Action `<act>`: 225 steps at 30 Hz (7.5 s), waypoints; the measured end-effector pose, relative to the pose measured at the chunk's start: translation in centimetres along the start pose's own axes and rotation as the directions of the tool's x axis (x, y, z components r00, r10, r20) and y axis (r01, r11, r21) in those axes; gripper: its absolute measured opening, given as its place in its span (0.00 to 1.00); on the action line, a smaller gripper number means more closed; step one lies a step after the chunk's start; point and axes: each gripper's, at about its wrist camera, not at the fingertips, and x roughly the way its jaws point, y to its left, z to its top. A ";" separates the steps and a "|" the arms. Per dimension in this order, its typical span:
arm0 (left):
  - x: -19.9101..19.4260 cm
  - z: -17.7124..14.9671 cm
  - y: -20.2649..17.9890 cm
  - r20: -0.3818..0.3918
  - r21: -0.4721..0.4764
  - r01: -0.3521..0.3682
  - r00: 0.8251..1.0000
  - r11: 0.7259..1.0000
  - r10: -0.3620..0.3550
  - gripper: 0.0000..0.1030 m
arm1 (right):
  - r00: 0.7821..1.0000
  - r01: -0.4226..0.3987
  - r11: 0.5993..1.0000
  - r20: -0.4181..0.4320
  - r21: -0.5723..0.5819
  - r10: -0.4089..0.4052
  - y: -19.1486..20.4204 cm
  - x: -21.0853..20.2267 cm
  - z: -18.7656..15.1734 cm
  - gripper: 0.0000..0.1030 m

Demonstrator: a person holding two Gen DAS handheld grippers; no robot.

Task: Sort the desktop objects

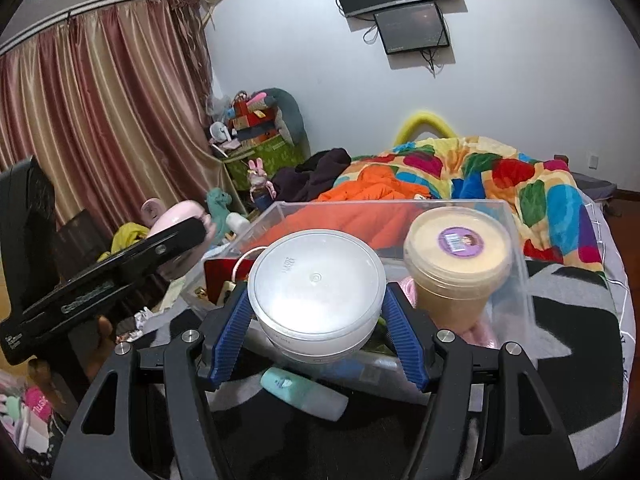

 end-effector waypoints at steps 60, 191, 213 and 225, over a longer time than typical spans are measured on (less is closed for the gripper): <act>-3.9 -6.1 3.2 -0.085 0.132 -0.021 0.996 0.991 0.033 0.66 | 0.980 0.140 0.990 -0.142 0.016 -0.137 3.5 1.0 -5.2 0.78; -6.8 -4.8 -4.5 0.019 0.140 -0.002 1.000 0.990 -0.001 0.96 | 0.946 0.296 0.955 0.136 0.005 -0.294 0.9 -9.1 -3.7 0.98; -10.4 -8.1 -3.7 0.076 0.028 0.005 0.997 1.000 -0.007 0.96 | 0.946 0.287 0.953 0.186 -0.095 -0.267 3.3 -11.8 -5.9 1.00; -11.3 -8.1 -3.3 0.089 0.018 0.028 0.996 0.999 -0.029 0.96 | 0.954 0.248 0.967 0.188 -0.064 -0.232 3.4 -12.2 -5.7 1.00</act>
